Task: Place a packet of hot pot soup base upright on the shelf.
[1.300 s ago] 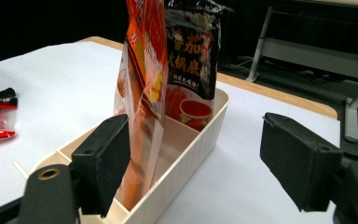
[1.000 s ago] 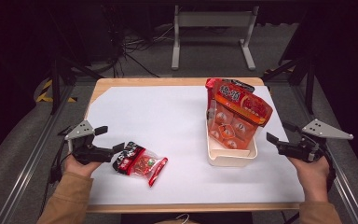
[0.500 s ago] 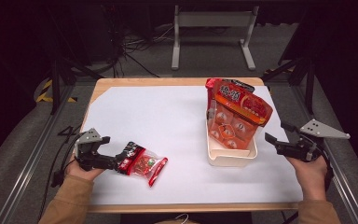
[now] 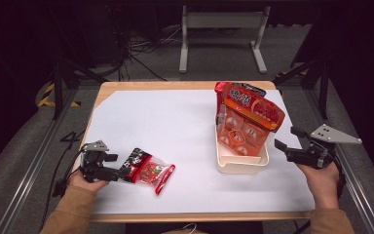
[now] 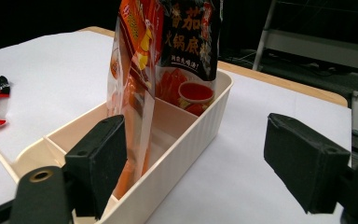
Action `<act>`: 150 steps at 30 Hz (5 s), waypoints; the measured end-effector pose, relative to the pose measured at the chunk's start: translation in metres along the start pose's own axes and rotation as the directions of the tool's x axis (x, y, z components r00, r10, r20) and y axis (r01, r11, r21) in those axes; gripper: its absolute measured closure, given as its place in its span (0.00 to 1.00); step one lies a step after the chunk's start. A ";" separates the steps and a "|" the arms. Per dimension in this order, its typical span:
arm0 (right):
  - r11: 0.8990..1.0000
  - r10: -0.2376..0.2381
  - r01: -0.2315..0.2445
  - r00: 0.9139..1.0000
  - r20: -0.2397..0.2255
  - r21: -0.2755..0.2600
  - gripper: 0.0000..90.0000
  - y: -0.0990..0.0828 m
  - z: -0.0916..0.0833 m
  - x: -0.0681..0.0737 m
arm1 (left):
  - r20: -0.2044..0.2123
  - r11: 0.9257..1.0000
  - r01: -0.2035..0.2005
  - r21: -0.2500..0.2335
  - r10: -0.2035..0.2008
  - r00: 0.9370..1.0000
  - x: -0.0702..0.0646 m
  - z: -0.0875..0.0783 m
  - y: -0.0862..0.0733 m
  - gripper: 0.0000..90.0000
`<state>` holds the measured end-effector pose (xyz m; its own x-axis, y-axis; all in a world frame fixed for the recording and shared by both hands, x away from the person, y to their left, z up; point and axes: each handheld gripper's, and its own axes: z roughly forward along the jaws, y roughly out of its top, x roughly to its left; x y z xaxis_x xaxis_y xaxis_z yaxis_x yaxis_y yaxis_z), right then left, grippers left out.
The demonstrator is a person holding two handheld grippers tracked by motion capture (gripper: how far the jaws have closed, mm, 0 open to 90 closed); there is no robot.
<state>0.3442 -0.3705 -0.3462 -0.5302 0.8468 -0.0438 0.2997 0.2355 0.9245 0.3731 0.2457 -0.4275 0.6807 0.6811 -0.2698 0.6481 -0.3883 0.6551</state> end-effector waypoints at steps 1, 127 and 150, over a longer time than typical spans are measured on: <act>1.000 0.001 -0.001 1.000 0.000 0.001 0.23 0.000 0.000 0.000 | 0.001 1.000 0.003 0.011 -0.003 1.000 0.000 0.000 -0.001 0.18; 0.998 0.050 -0.051 0.998 0.026 0.033 0.23 -0.017 -0.002 -0.010 | 0.099 0.888 -0.416 -0.195 0.440 0.892 -0.082 -0.088 0.101 1.00; 0.996 0.028 -0.032 0.999 0.045 0.086 0.18 -0.039 0.020 -0.017 | 0.148 0.868 -0.460 -0.186 0.487 0.861 -0.114 -0.059 0.161 1.00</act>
<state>0.3577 -0.3849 -0.3893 -0.4850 0.8738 -0.0352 0.3834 0.2487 0.8895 0.3793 0.1424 -0.2495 0.9522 0.3049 -0.0174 0.1864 -0.5348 0.8242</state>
